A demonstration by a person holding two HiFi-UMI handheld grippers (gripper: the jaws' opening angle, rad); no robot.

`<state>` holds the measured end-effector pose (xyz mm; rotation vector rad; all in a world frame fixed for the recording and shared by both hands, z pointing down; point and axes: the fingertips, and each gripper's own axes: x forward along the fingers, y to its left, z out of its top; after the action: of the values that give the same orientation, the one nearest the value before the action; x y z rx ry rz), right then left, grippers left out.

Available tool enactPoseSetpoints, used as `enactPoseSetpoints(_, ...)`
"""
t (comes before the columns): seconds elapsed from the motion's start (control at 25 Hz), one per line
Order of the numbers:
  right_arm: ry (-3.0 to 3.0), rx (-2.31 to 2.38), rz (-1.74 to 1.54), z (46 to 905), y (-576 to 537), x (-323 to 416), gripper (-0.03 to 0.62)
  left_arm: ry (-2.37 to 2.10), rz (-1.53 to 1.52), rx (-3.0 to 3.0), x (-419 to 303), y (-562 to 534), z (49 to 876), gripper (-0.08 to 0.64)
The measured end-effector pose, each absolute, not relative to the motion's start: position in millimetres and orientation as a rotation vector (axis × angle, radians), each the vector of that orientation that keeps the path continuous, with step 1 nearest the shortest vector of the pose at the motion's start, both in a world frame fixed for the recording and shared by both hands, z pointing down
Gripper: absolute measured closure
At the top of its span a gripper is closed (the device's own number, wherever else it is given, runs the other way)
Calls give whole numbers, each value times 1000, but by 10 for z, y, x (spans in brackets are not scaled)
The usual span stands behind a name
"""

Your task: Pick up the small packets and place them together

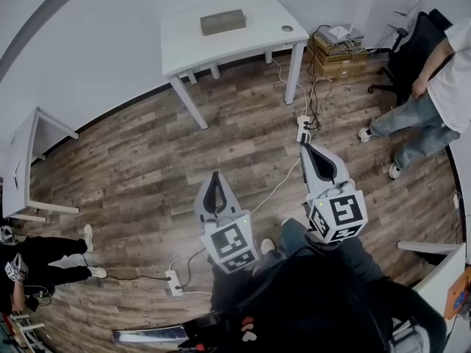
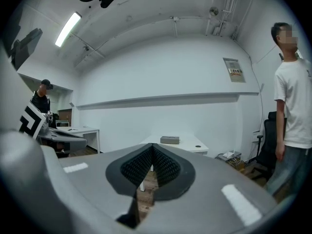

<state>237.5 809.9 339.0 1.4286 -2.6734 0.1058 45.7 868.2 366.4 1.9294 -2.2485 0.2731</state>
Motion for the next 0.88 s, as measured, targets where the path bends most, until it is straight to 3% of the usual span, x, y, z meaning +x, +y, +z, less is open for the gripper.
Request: enactPoseSetpoints(0.88,-2844,1330,147,3215,4869,2379,595,-2323,208,1867,497,5524,3437,561)
